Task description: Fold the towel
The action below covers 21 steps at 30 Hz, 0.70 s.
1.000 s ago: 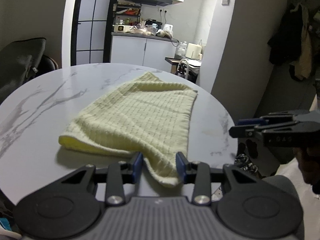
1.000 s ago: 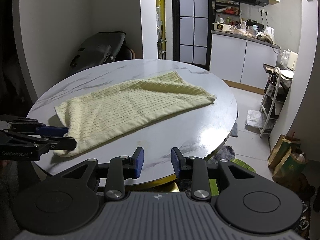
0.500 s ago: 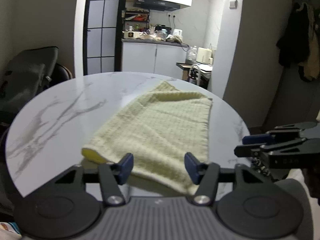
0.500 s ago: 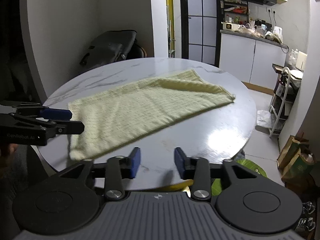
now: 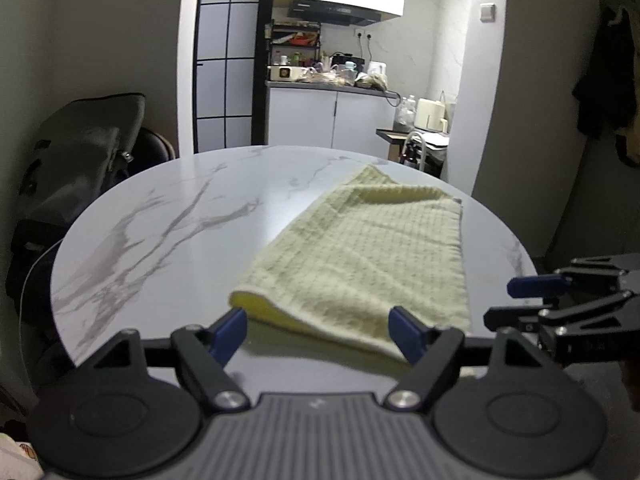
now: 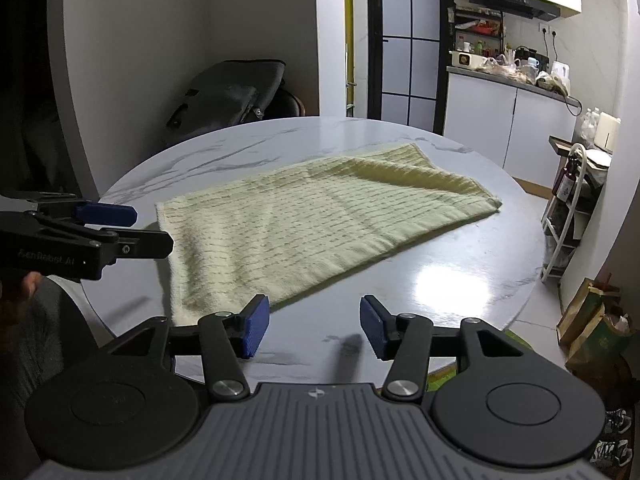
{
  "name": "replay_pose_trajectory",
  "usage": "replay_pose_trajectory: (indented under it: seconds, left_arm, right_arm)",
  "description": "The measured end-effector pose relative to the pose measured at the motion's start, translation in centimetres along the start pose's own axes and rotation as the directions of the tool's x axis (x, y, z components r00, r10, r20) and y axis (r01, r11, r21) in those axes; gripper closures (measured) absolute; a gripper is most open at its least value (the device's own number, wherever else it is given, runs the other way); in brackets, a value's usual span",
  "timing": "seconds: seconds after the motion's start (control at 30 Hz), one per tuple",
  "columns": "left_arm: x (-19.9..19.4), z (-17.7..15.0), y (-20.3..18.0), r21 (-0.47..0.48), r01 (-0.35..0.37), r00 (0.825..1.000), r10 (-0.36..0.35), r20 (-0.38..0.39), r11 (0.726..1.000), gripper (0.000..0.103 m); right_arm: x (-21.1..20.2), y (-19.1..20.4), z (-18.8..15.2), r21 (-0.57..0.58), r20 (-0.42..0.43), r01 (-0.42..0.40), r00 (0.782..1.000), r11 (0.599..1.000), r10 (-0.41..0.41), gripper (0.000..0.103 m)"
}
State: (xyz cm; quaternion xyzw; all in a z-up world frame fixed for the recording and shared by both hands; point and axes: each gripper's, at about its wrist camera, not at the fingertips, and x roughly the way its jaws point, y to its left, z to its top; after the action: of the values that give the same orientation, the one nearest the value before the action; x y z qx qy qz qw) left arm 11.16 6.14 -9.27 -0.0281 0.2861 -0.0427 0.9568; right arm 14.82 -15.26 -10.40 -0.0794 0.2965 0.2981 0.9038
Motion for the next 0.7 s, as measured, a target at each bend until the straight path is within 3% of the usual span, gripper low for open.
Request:
replay_pose_trajectory:
  seconds: [0.47,0.7]
  left_arm:
    - [0.7,0.7,3.5,-0.033,-0.018,1.0,0.018,0.008,0.999,0.023]
    - [2.5,0.8,4.1,-0.059,0.01,1.0,-0.011,-0.025,0.998,0.045]
  right_arm:
    - [-0.2,3.6,0.5,-0.065,0.021,-0.076,0.997,0.995,0.078,0.048]
    - [-0.3,5.2,0.2,-0.112,0.008,-0.095,0.995,0.989,0.097,0.048]
